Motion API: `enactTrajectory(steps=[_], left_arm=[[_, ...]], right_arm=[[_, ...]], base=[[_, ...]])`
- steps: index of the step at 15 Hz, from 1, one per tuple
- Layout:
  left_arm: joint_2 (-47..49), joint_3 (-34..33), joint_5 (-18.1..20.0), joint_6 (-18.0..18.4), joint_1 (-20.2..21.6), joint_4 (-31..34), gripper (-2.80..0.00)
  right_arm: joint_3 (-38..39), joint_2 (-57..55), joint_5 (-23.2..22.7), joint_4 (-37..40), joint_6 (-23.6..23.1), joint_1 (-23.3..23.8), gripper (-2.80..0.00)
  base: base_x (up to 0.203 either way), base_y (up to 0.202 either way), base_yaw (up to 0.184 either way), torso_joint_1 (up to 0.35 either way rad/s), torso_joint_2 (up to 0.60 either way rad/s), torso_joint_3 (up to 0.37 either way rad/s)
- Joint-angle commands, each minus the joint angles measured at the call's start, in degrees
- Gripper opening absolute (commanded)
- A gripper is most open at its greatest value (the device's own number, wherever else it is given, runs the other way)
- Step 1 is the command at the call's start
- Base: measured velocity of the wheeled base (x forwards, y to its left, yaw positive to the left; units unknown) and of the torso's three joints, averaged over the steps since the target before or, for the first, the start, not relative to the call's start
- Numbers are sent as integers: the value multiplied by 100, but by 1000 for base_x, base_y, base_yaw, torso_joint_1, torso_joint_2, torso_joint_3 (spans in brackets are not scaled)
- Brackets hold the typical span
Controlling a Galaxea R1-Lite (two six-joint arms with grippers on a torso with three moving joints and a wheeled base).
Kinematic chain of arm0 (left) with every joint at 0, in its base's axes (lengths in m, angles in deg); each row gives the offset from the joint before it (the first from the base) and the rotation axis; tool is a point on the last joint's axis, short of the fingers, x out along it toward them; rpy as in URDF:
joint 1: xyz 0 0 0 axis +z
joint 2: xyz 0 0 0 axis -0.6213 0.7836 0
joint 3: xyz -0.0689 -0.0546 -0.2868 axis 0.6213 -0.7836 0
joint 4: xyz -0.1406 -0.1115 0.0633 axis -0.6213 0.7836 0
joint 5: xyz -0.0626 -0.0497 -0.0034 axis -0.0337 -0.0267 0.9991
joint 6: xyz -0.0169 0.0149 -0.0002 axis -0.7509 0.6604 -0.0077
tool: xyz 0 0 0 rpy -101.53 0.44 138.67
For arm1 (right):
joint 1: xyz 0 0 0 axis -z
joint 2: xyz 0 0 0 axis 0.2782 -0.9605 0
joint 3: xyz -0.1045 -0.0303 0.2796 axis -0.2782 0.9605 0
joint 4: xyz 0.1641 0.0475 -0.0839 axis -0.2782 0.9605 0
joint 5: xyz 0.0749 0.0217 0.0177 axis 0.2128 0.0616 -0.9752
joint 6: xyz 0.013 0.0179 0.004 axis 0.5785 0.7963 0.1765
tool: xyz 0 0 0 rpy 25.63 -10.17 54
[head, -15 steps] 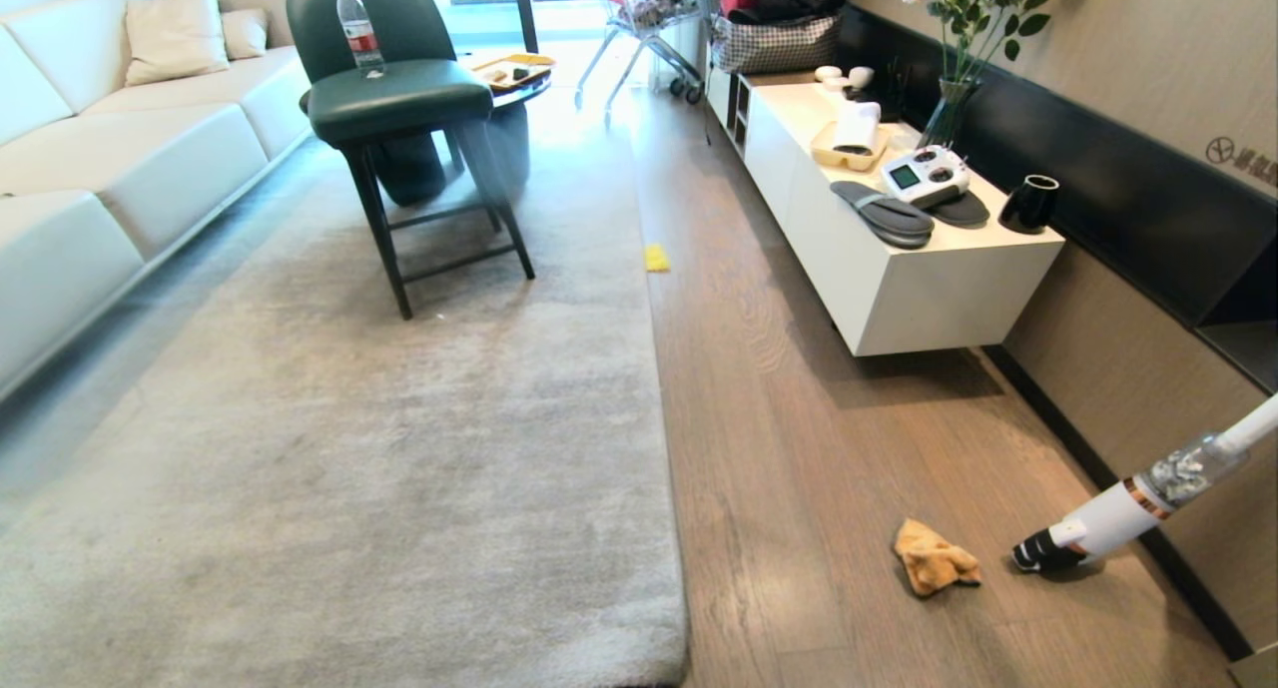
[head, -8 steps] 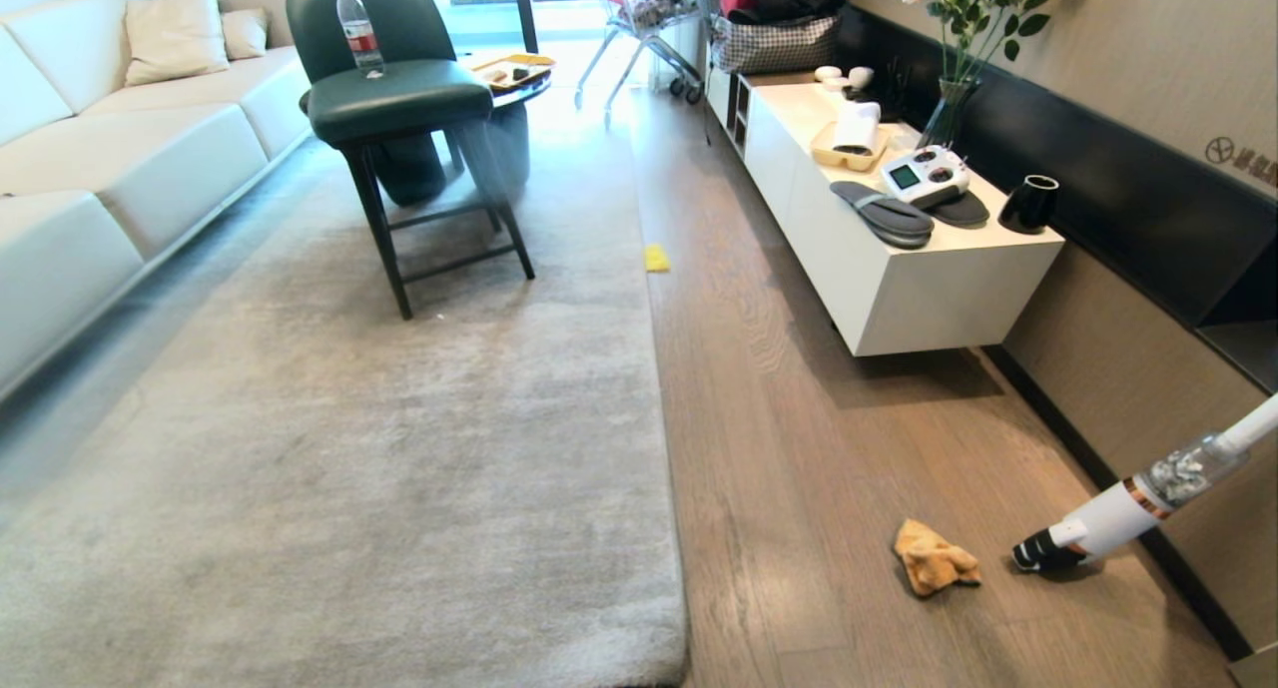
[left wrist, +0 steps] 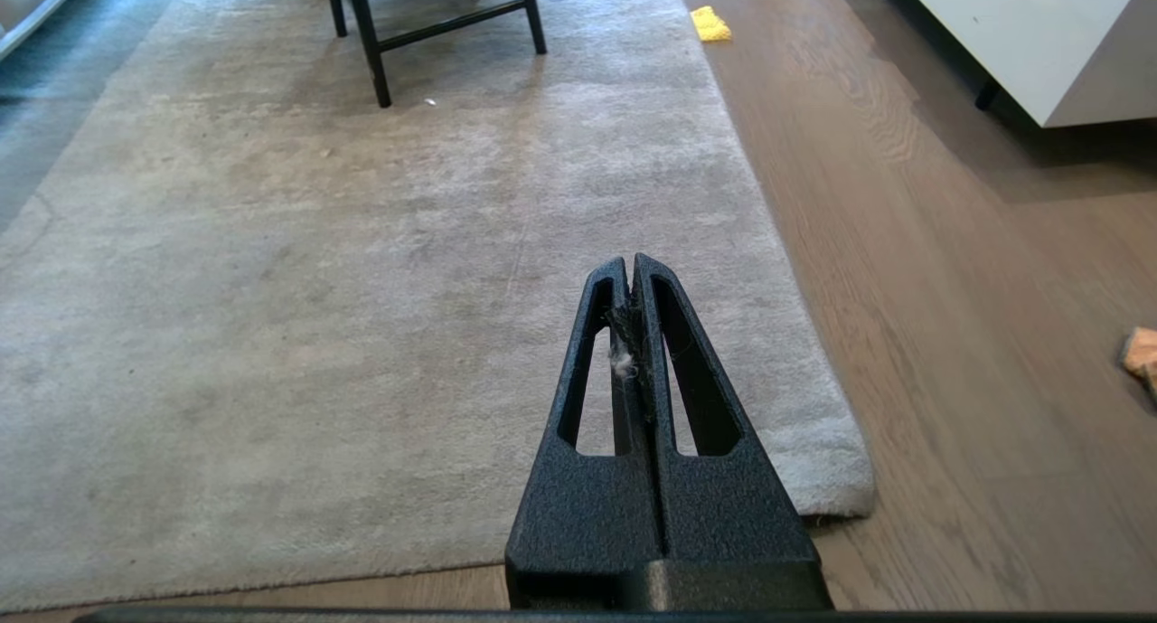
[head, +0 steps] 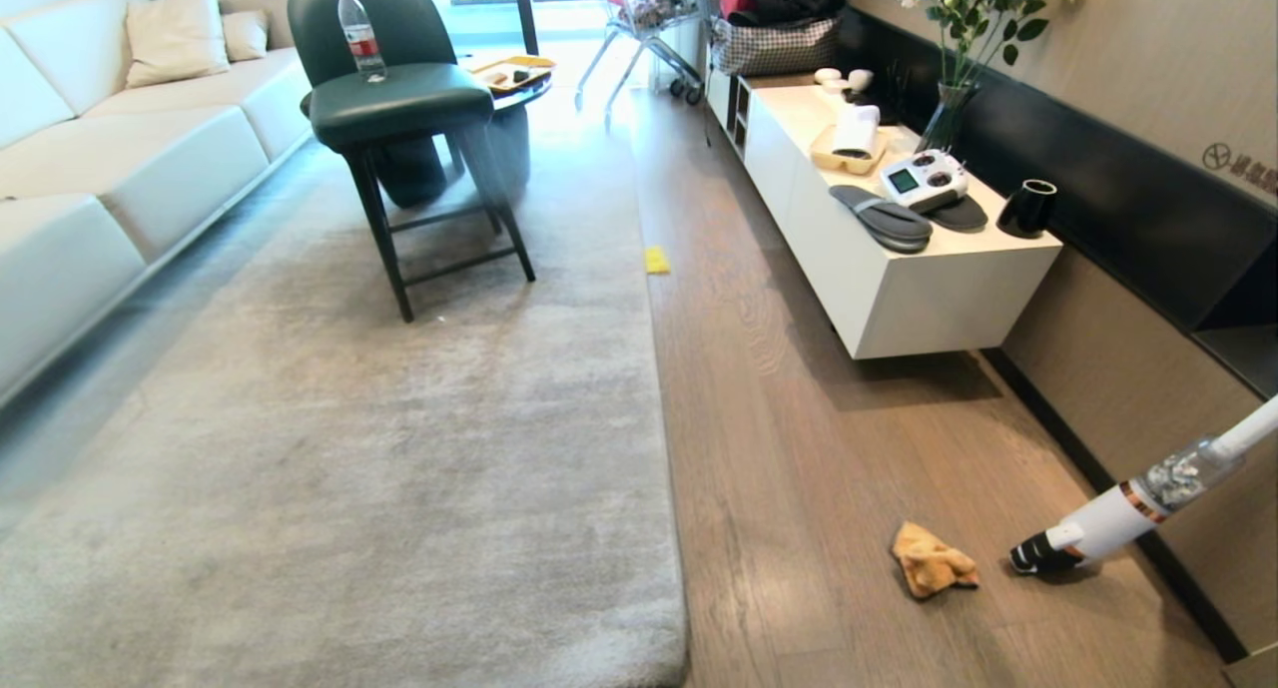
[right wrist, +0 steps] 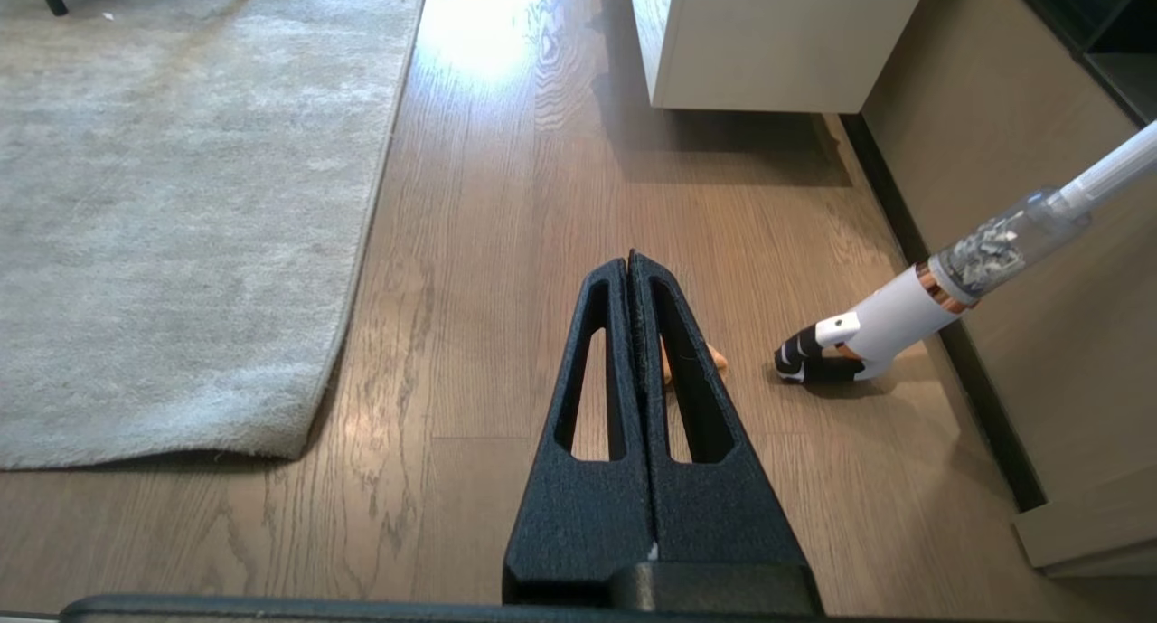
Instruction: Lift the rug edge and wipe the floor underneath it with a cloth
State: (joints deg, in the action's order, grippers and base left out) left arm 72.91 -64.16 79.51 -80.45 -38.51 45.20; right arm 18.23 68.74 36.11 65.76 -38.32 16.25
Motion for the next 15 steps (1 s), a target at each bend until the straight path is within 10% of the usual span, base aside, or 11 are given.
enactTrajectory(steps=[1, 15], left_arm=[[5, 1, 4, 0, 1, -1, -280], [5, 1, -4, 0, 1, -1, -280]], right_arm=[[-7, -1, -7, -1, 4, -1, -280], [-7, -7, -9, -1, 4, -1, -280]], base=[[0, 0, 0, -29, -338, -394], [0, 0, 0, 42, -440, -397]])
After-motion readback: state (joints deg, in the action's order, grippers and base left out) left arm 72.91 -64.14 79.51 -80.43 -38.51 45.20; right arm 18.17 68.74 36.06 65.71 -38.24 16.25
